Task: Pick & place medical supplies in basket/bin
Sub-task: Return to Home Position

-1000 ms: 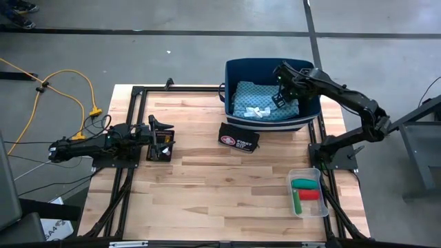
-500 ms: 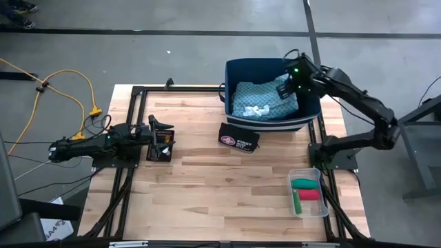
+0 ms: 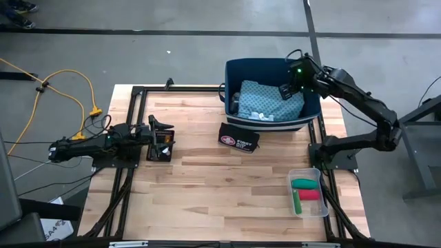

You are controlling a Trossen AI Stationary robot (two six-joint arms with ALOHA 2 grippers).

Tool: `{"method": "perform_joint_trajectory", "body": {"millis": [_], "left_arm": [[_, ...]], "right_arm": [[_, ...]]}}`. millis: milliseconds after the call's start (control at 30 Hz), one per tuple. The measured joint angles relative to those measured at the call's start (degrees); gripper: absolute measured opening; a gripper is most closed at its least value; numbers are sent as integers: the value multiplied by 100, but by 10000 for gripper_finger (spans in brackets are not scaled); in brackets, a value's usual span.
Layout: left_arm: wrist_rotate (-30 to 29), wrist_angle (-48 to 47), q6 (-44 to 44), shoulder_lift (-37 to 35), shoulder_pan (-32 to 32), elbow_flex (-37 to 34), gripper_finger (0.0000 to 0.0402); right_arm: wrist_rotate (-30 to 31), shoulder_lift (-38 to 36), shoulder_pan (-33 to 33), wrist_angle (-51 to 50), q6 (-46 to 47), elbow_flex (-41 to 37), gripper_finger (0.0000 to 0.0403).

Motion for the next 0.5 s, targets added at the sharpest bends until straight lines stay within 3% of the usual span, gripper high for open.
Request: {"method": "perform_joint_trajectory", "body": {"millis": [300, 500], "left_arm": [[0, 0, 1, 0, 1, 0, 321], [0, 1, 2, 0, 1, 0, 321]], "right_arm": [[-92, 0, 0, 10, -7, -2, 126], [-1349, -2, -1, 447, -434, -7, 122]]}}
